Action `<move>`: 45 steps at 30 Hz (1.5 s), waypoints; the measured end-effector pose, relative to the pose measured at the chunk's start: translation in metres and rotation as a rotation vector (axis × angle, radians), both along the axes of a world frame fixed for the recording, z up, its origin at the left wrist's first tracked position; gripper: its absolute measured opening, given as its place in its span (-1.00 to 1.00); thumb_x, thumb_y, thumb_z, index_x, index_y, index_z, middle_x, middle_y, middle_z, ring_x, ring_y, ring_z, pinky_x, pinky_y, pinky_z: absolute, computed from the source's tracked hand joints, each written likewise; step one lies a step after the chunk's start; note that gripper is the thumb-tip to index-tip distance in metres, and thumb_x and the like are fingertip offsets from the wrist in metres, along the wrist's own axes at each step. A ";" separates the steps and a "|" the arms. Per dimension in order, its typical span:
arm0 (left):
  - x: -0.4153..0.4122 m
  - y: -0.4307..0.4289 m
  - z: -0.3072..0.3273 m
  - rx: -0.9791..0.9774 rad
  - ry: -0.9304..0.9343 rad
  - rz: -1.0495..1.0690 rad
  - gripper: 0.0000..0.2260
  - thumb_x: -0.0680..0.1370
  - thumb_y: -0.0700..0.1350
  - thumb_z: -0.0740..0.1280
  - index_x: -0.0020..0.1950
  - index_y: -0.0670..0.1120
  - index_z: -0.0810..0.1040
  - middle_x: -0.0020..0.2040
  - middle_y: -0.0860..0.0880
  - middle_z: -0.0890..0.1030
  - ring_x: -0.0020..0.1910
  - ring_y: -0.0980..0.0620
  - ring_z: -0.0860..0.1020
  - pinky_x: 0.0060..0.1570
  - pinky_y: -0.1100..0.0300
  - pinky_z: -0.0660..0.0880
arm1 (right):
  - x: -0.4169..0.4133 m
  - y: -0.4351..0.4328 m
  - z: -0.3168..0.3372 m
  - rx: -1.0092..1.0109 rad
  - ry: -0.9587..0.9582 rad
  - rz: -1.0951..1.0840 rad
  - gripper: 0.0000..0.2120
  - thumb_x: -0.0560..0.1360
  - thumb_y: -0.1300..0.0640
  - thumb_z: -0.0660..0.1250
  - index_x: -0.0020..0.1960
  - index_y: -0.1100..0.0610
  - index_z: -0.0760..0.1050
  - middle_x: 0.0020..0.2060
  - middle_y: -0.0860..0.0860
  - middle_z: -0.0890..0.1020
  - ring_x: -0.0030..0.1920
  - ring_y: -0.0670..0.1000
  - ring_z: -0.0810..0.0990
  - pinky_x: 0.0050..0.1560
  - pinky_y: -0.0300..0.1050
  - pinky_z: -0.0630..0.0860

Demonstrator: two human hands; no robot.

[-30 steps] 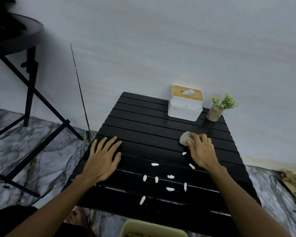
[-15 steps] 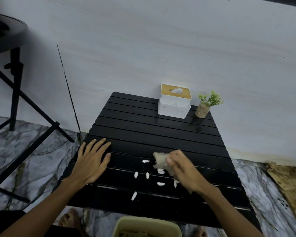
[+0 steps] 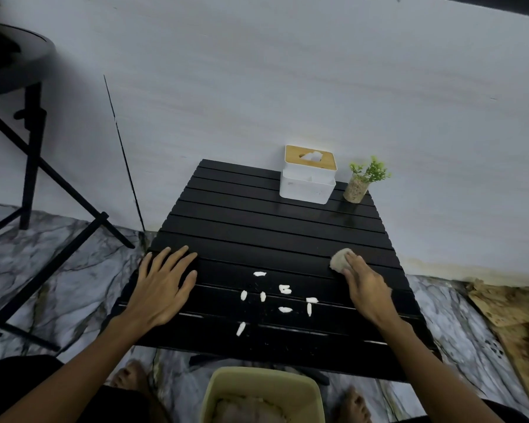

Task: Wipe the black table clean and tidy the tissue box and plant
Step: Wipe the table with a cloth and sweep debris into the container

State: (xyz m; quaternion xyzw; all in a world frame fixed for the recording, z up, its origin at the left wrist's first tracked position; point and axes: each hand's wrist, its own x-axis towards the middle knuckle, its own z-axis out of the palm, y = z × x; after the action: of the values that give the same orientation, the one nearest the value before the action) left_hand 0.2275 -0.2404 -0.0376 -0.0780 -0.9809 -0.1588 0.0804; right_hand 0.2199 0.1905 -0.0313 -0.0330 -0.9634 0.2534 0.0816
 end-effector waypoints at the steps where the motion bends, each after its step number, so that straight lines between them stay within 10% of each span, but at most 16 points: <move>1: 0.001 0.001 0.000 0.000 -0.001 -0.001 -0.40 0.57 0.27 -0.17 0.49 0.10 0.31 0.53 0.07 0.27 0.54 -0.04 0.13 0.49 -0.04 -0.12 | 0.003 -0.008 0.001 -0.017 0.001 0.024 -0.59 0.68 0.10 0.22 0.51 0.15 0.40 0.47 0.14 0.45 0.53 0.17 0.34 0.48 0.12 0.35; 15: 0.005 0.006 -0.005 -0.002 0.005 -0.003 -0.41 0.58 0.26 -0.17 0.49 0.08 0.33 0.53 0.04 0.28 0.54 -0.06 0.14 0.50 -0.08 -0.10 | 0.107 -0.105 0.007 -0.277 -0.014 0.379 -0.62 0.71 0.08 0.18 0.52 0.00 0.40 0.47 -0.15 0.45 0.49 -0.26 0.32 0.47 -0.23 0.35; 18: 0.004 0.005 -0.005 0.002 0.006 -0.006 -0.43 0.59 0.25 -0.15 0.48 0.07 0.33 0.53 0.03 0.28 0.53 -0.07 0.15 0.50 -0.10 -0.07 | 0.119 -0.096 0.026 -0.443 -0.056 0.318 -0.69 0.70 0.10 0.20 0.40 -0.06 0.52 0.06 -0.13 0.72 0.06 -0.22 0.68 0.05 -0.24 0.61; 21: 0.005 0.004 -0.005 -0.017 0.004 -0.004 -0.43 0.60 0.24 -0.16 0.49 0.08 0.32 0.53 0.04 0.27 0.54 -0.06 0.14 0.50 -0.09 -0.07 | 0.102 -0.070 0.037 -0.495 0.074 0.089 -0.75 0.69 0.09 0.20 0.25 -0.10 0.59 -0.37 -0.05 0.66 -0.39 -0.20 0.61 -0.36 -0.31 0.51; 23: 0.005 0.004 -0.005 -0.029 0.004 -0.005 -0.43 0.60 0.24 -0.16 0.49 0.08 0.31 0.54 0.04 0.26 0.54 -0.05 0.13 0.51 -0.09 -0.07 | 0.073 -0.049 0.032 -0.355 0.178 -0.064 -0.74 0.69 0.09 0.20 0.31 0.03 0.56 -0.15 -0.11 0.67 -0.15 -0.23 0.65 -0.16 -0.42 0.49; 30: 0.005 0.004 -0.005 -0.030 0.001 0.004 -0.47 0.61 0.21 -0.13 0.49 0.08 0.31 0.54 0.05 0.26 0.54 -0.04 0.12 0.51 -0.08 -0.08 | -0.018 -0.076 0.005 -0.112 -0.009 0.002 -0.64 0.72 0.05 0.11 0.46 0.13 0.41 0.43 0.26 0.47 0.47 0.28 0.41 0.38 0.24 0.42; 38: 0.006 0.004 -0.005 -0.051 -0.001 0.004 -0.48 0.60 0.20 -0.11 0.49 0.08 0.31 0.54 0.05 0.26 0.54 -0.04 0.13 0.51 -0.07 -0.08 | -0.018 -0.155 0.007 -0.031 -0.107 0.672 -0.59 0.71 -0.08 0.08 0.54 -0.10 0.29 0.54 -0.04 0.38 0.53 0.00 0.35 0.44 0.18 0.41; 45: 0.005 0.005 -0.007 -0.049 -0.001 0.001 -0.48 0.60 0.21 -0.11 0.50 0.09 0.29 0.54 0.06 0.24 0.54 -0.02 0.12 0.51 -0.06 -0.10 | 0.049 -0.142 0.023 -0.079 -0.138 0.936 -0.58 0.73 0.00 0.10 0.53 0.14 0.36 0.54 -0.05 0.38 0.54 -0.17 0.29 0.49 -0.08 0.36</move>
State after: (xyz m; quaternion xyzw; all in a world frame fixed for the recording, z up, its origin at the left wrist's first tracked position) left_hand 0.2324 -0.2359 -0.0446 -0.0796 -0.9846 -0.1347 0.0780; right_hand 0.2691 0.0489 -0.0084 0.3846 -0.8675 0.2968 -0.1069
